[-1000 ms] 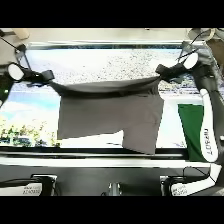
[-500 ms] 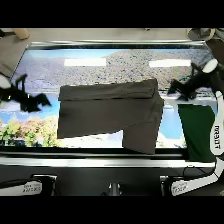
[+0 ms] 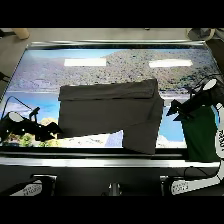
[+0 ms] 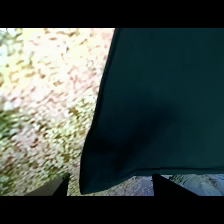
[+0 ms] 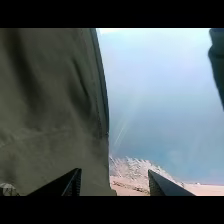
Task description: Fold the shirts.
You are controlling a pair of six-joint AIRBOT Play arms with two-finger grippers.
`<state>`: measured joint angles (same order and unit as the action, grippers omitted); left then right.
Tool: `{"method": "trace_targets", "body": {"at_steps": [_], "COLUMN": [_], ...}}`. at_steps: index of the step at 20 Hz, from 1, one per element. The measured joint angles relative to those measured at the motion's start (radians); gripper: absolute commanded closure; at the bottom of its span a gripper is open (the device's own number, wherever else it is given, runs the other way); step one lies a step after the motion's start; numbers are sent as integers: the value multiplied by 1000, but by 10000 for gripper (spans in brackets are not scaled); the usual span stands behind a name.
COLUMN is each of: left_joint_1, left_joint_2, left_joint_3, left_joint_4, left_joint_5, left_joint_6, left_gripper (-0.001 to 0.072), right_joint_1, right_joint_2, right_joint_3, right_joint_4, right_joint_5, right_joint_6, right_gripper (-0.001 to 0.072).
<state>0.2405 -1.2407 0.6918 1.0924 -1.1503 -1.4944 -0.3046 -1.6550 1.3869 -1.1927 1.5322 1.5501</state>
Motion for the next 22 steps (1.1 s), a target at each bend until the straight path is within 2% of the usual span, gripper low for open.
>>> {"method": "trace_targets", "body": {"at_steps": [1, 3, 4, 5, 6, 12, 13, 14, 15, 16, 19, 22], "left_joint_1": [-8, -29, -39, -45, -50, -60, -60, -60, -60, -60, -61, -62], "left_joint_2": [-3, -12, -16, -18, -21, 0, 10, 21, 31, 40, 84, 179], "left_joint_3": [-7, -16, -20, -22, -23, -2, 1, 5, 7, 11, 76, 291], "left_joint_4": [-9, -24, -23, -20, -19, -15, -16, -17, -18, -18, -18, 10], "left_joint_5": [14, 58, 82, 103, 125, 134, 128, 122, 122, 120, 110, 108], "left_joint_6": [-2, -7, -9, -15, -16, -15, -12, -11, -9, -9, 14, 33], "left_gripper": [117, 391, 487, 620, 680, 681, 681, 681, 681, 683, 685, 685], "right_joint_1": [0, -1, 0, 6, 17, 80, 82, 87, 94, 104, 128, 123], "right_joint_2": [0, 1, 1, 1, 1, -34, -47, -59, -72, -81, -77, 36], "right_joint_3": [-4, -11, -16, -24, -38, -124, -129, -132, -136, -138, -103, 45], "right_joint_4": [0, 4, 5, 4, 5, 20, 42, 64, 93, 99, 103, 108], "right_joint_5": [-2, -6, -11, -15, -22, -156, -160, -155, -164, -175, -189, -173], "right_joint_6": [-6, -11, -15, -20, -32, -85, -86, -91, -95, -101, -121, -137], "right_gripper": [276, 201, 201, 200, 168, 194, 251, 362, 571, 682, 683, 683]}}
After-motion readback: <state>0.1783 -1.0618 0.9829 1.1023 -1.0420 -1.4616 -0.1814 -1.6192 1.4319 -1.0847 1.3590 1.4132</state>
